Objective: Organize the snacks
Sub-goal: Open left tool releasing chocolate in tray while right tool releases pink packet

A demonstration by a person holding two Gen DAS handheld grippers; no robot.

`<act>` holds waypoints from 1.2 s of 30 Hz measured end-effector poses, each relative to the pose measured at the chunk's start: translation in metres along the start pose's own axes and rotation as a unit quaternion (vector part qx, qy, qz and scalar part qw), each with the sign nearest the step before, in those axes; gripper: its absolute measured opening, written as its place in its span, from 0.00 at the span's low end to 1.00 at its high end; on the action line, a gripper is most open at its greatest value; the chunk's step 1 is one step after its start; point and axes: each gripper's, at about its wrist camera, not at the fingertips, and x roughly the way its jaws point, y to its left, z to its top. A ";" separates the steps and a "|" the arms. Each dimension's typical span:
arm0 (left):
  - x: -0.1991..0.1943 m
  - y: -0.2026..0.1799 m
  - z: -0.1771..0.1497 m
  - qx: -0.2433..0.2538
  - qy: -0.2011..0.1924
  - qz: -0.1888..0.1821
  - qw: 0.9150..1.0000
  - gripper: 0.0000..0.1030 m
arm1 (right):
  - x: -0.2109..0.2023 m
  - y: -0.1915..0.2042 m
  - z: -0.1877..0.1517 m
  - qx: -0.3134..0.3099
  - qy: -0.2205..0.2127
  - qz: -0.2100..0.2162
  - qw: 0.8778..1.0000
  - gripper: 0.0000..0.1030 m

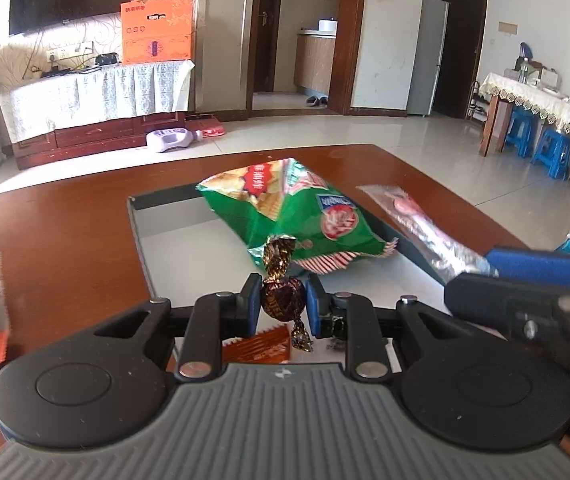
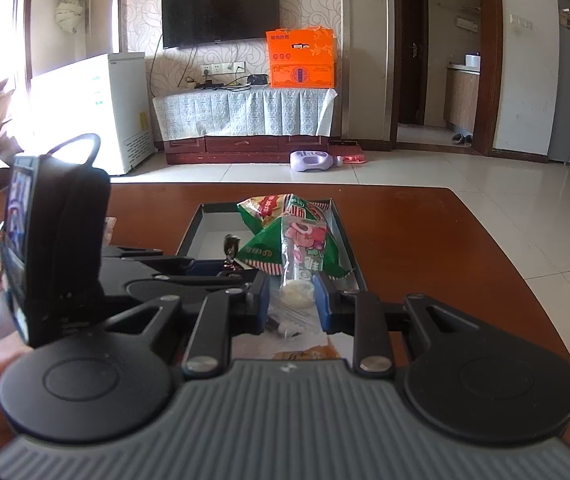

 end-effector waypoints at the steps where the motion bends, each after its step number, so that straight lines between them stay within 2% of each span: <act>1: 0.003 -0.001 0.001 0.000 0.002 -0.004 1.000 0.26 | 0.000 -0.001 -0.001 0.002 0.000 -0.002 1.000 0.27; 2: 0.005 -0.003 0.002 0.002 0.006 -0.007 1.000 0.26 | 0.000 -0.002 0.000 0.005 0.000 -0.003 1.000 0.27; 4: 0.007 -0.004 0.003 0.008 0.015 -0.003 1.000 0.38 | 0.000 -0.003 0.000 0.010 0.000 -0.006 1.000 0.27; 5: 0.007 -0.004 0.004 0.009 0.018 0.001 1.000 0.50 | 0.001 -0.003 0.000 0.010 0.001 -0.008 1.000 0.27; 6: 0.007 -0.003 0.003 0.012 0.020 0.006 1.000 0.57 | 0.001 -0.004 -0.001 0.011 0.000 -0.012 1.000 0.27; 7: 0.007 -0.005 0.003 0.017 0.021 0.007 1.000 0.59 | 0.003 -0.003 0.001 0.012 0.000 -0.014 1.000 0.27; 16: -0.015 0.006 0.003 0.025 0.004 -0.002 1.000 0.61 | 0.011 -0.010 0.001 0.039 0.006 -0.013 0.999 0.27; 19: -0.024 0.015 0.006 0.004 -0.003 -0.016 1.000 0.62 | 0.015 -0.008 0.001 0.041 0.013 -0.011 0.999 0.27; 22: -0.034 0.023 0.010 -0.019 -0.020 -0.031 0.999 0.69 | 0.021 -0.007 0.000 0.040 0.021 -0.010 0.999 0.27; 28: -0.040 0.025 0.011 -0.022 -0.020 -0.021 0.999 0.73 | 0.029 -0.007 0.001 0.046 0.029 -0.007 0.998 0.27; 30: -0.042 0.027 0.012 -0.023 -0.024 -0.019 0.999 0.79 | 0.031 -0.004 0.000 0.042 0.034 -0.002 0.999 0.27; 36: -0.048 0.028 0.011 -0.012 -0.028 -0.012 0.999 0.82 | 0.036 0.003 -0.002 0.033 0.037 0.001 0.999 0.31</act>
